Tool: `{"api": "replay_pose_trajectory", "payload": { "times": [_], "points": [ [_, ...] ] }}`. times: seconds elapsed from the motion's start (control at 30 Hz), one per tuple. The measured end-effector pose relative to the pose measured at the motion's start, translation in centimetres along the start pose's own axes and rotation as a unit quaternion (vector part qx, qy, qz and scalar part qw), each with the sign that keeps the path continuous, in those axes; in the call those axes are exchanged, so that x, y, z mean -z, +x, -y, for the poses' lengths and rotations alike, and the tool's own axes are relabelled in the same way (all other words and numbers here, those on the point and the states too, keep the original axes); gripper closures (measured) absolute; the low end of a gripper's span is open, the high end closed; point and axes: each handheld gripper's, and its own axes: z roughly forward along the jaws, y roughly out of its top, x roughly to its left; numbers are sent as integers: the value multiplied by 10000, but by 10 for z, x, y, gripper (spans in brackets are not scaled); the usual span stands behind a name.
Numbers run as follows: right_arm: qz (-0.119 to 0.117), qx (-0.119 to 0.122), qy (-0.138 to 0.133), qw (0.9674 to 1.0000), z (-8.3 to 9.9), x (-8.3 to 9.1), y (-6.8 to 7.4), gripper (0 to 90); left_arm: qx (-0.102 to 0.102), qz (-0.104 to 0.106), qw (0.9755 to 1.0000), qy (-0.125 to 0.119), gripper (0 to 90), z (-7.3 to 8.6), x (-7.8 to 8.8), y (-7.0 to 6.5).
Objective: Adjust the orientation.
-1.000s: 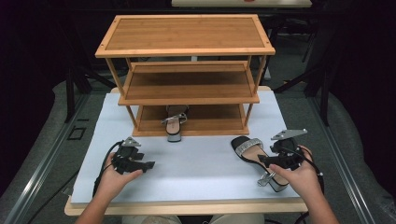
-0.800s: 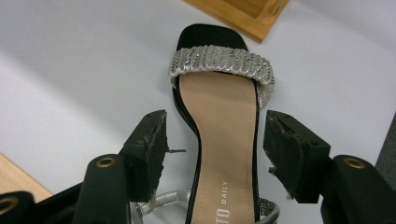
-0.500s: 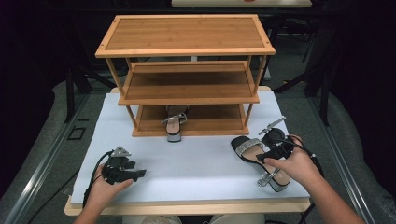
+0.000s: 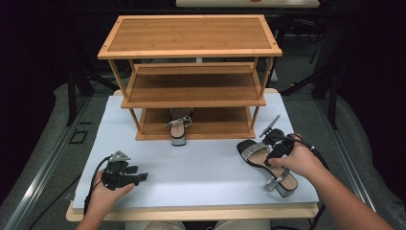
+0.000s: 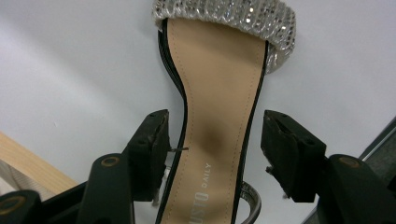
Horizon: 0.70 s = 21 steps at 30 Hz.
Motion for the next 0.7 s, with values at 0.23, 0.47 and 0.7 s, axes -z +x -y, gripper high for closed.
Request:
{"api": "replay_pose_trajectory", "payload": {
  "times": [0.23, 0.47, 0.7],
  "points": [
    [-115, -233, 398, 9989, -1, -16, -10, 385, 42, -11, 10000, 8, 439, 2, 1, 1],
    [-317, -442, 529, 9971, 2, -29, -16, 385, 68, -3, 10000, 16, 439, 2, -1, 3],
    [-486, -470, 604, 9959, 4, -27, -13, 383, 116, -4, 9999, 51, 439, 3, -1, 5]
  ]
}}
